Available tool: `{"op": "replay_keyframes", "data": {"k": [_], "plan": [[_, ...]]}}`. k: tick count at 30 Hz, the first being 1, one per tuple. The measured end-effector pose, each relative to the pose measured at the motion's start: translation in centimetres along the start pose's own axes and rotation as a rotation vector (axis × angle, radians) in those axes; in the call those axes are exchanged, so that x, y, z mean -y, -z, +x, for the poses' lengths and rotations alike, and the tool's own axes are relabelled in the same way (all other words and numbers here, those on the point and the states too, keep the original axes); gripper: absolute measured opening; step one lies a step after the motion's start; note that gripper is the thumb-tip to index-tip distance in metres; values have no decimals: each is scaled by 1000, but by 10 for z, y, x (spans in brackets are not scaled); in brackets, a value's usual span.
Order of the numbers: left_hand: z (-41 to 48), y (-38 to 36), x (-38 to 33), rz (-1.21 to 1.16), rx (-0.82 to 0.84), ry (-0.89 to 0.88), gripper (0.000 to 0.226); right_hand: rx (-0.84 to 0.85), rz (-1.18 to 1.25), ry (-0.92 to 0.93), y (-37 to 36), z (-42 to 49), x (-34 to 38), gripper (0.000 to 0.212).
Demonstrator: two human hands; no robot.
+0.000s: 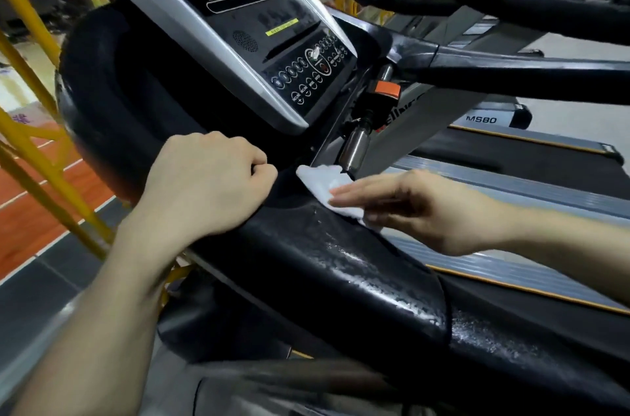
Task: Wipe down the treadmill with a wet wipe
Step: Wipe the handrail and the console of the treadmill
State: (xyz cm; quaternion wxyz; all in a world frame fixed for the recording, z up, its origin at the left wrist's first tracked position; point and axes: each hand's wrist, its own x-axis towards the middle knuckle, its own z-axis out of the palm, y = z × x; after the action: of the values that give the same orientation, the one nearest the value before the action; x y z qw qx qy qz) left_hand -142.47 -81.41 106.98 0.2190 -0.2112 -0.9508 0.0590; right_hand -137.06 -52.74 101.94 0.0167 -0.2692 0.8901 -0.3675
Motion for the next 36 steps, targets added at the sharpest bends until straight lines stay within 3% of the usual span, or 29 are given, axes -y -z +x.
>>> {"op": "replay_keyframes", "data": {"k": [5, 10, 13, 15, 21, 28, 33, 36], "plan": [[-3, 2, 9, -148, -58, -203, 47, 137, 35, -113, -2, -25, 20, 48], [8, 2, 20, -251, -54, -475, 45, 75, -71, -157, -18, -4, 46, 56], [18, 4, 26, -235, -150, -553, 40, 54, -10, -155, -32, 29, 59, 63], [24, 7, 39, -270, -195, -564, 36, 44, -32, -160, -33, 46, 64, 59], [43, 16, 96, -361, -246, -441, 29, -109, -174, -113, -22, 83, 71, 20], [64, 18, 169, -476, -326, -291, 34, -493, -108, -18, 0, 167, 108, 24], [83, 22, 195, -500, -253, -315, 35, -374, 30, 182, -23, 191, 141, 26], [99, 21, 213, -559, -249, -326, 35, -323, 68, 212, -38, 208, 144, 28]]}}
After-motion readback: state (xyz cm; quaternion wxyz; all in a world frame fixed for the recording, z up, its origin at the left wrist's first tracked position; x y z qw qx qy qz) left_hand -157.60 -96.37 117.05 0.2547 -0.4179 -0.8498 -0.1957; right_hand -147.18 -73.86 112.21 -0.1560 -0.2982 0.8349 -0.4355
